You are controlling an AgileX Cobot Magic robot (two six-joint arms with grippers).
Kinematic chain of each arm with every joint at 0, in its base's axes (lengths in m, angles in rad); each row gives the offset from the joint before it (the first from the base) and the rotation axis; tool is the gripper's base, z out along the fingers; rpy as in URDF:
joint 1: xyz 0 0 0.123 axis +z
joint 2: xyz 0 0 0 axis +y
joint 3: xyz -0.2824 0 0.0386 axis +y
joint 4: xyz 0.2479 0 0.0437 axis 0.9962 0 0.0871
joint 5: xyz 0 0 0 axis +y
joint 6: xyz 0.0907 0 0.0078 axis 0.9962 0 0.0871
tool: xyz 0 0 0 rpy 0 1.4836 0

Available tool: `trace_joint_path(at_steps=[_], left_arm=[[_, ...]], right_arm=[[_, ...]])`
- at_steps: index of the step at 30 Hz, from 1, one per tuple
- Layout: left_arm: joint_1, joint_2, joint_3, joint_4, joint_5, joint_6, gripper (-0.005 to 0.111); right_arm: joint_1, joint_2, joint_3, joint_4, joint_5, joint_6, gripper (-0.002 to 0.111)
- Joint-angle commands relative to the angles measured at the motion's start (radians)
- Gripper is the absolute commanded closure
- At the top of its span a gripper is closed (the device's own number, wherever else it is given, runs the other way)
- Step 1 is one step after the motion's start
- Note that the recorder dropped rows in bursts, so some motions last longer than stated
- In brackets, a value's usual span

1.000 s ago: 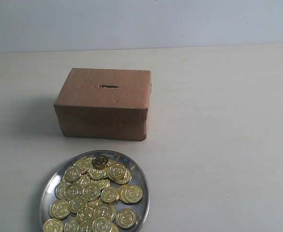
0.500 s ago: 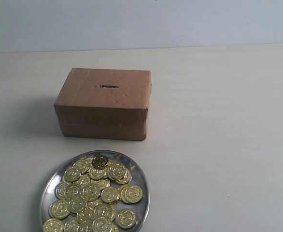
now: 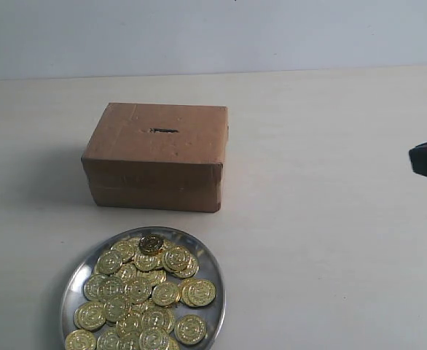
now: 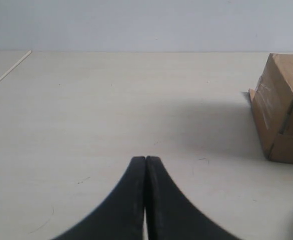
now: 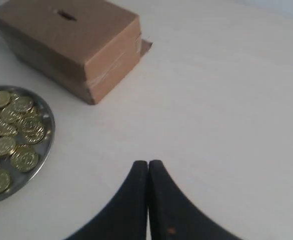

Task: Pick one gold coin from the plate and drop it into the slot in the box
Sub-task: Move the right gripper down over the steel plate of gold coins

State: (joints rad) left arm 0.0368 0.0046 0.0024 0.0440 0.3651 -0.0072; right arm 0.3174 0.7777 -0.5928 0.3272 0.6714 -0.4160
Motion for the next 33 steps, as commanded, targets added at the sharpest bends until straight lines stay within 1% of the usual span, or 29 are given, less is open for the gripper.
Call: trace_joint_path(at_steps=[1,5,13,17,20,25,28,33], left_arm=[[0.002,-0.005,-0.002,-0.001,-0.01,-0.001,0.107],[0.002,-0.005,-0.002,-0.001,-0.01,-0.001,0.107],[0.002,-0.005,-0.002,-0.001,-0.01,-0.001,0.107],[0.002,-0.005,-0.002,-0.001,-0.01,-0.001,0.107],[0.002,-0.005,-0.002,-0.001,-0.01,-0.001,0.107],[0.002,-0.005,-0.002,-0.001,-0.01,-0.001,0.107],[0.002,-0.005,-0.002,-0.001,-0.01,-0.001,0.107],[0.002,-0.005,-0.002,-0.001,-0.01,-0.001,0.107]], right_arm=[[0.071,0.14,-0.089,-0.003,0.059,-0.032,0.108],[0.141,0.275,-0.151,-0.003,0.107,-0.053,0.108],[0.306,0.504,-0.22,0.018,0.109,-0.135,0.108],[0.398,0.624,-0.253,0.019,0.117,-0.138,0.108],[0.453,0.696,-0.275,0.064,0.108,-0.153,0.108],[0.537,0.794,-0.322,0.148,0.086,-0.269,0.108],[0.582,0.834,-0.349,0.173,0.051,-0.297,0.102],[0.629,0.9,-0.414,0.164,0.044,-0.324,0.086]])
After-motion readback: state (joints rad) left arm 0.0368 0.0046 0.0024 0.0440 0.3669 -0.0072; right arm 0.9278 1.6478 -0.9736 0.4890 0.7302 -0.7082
